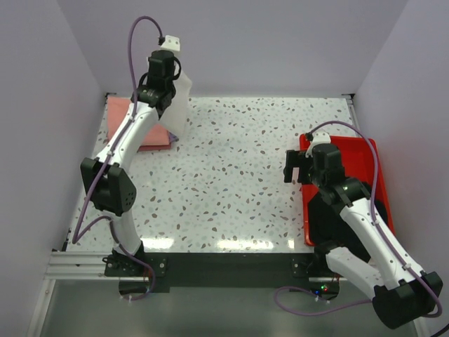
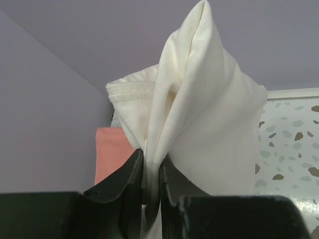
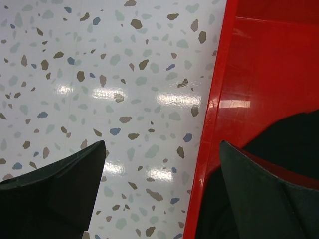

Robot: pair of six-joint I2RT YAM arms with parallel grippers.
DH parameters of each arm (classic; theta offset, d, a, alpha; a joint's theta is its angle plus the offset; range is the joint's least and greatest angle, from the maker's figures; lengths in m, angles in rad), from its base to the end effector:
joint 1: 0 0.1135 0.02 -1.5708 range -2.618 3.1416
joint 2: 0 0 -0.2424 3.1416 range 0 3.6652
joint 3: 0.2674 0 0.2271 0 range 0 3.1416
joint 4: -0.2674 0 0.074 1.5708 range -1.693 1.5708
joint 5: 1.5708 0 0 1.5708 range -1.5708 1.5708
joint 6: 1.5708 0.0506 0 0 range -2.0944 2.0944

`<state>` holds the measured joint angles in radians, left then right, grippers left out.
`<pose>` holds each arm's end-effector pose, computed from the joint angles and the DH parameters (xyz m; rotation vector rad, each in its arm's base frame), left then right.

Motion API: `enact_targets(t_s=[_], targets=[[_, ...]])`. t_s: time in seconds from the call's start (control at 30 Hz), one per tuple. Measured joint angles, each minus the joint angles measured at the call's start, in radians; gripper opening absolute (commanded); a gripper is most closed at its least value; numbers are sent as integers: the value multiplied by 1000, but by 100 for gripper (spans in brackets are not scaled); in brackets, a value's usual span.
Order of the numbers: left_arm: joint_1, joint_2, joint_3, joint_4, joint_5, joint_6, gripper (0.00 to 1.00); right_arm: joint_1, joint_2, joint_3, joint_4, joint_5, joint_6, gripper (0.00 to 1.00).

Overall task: Fold and stack the t-shirts
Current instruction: Neatly place the folded tshirt to the corner

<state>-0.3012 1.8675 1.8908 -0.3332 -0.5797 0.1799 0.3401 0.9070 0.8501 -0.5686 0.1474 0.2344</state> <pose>0.4086 -0.0979 0.3749 0.0486 1.8527 0.4590 0.1847 0.0575 0.2792 -0.0331 2.1929 0.1623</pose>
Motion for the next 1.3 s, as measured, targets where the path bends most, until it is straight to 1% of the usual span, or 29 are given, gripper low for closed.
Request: enact_targets(t_s=[0.17, 0.4, 0.8, 1.03, 1.3], targets=[[41, 0, -19, -6, 13, -24, 0, 0, 0, 0, -1, 2, 0, 99], [161, 3, -86, -6, 81, -41, 0, 0, 0, 0, -6, 23, 0, 99], [311, 77, -89, 3, 188, -41, 0, 0, 1, 5, -15, 53, -4, 99], [367, 92, -104, 20, 235, -39, 0, 0, 3, 10, -21, 70, -8, 99], [395, 142, -104, 31, 237, -39, 0, 0, 5, 14, -24, 74, -8, 99]])
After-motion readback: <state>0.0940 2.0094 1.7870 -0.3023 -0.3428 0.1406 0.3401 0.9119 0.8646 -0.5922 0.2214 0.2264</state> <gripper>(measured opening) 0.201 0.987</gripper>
